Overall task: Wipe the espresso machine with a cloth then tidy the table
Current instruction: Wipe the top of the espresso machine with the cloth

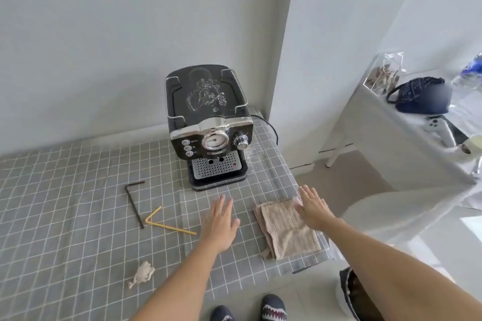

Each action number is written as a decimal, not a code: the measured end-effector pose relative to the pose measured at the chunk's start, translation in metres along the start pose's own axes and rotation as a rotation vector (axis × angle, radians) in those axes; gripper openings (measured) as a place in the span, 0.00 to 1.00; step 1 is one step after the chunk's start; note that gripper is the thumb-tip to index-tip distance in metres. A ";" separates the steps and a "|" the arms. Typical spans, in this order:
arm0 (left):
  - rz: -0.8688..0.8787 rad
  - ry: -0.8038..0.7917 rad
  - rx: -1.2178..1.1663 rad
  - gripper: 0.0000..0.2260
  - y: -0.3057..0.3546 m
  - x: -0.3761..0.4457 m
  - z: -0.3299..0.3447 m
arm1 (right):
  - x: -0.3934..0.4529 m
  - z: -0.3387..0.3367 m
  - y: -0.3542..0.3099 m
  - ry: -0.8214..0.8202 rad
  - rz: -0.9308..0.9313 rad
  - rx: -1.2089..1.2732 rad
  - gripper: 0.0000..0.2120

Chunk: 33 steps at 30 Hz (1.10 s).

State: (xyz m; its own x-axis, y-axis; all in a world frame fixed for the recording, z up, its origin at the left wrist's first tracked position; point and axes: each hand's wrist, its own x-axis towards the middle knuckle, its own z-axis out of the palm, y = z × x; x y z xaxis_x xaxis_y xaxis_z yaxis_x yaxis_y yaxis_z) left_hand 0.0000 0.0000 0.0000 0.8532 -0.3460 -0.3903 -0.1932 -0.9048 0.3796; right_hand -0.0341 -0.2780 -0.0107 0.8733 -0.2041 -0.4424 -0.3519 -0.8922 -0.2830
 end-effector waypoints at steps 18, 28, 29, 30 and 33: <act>0.112 -0.071 -0.033 0.56 0.109 0.036 0.062 | -0.030 -0.033 -0.017 0.100 -0.075 0.309 0.17; 0.225 0.047 -0.658 0.18 0.113 -0.022 -0.013 | -0.062 -0.109 -0.016 -0.093 -0.290 0.613 0.21; 0.248 0.063 -0.674 0.19 0.112 -0.026 -0.029 | -0.062 -0.115 -0.021 -0.196 -0.297 0.670 0.28; 0.265 0.083 -0.675 0.21 0.111 -0.028 -0.045 | -0.062 -0.120 -0.026 -0.268 -0.313 0.695 0.31; 0.296 0.181 -0.665 0.24 0.104 -0.038 -0.097 | -0.059 -0.136 -0.053 -0.323 -0.407 0.739 0.28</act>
State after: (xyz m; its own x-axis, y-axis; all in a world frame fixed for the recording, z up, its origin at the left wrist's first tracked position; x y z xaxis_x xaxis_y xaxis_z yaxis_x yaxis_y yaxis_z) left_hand -0.0056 -0.0567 0.1361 0.8886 -0.4532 -0.0706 -0.1427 -0.4195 0.8964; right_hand -0.0209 -0.2740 0.1460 0.8796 0.2936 -0.3744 -0.2603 -0.3617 -0.8952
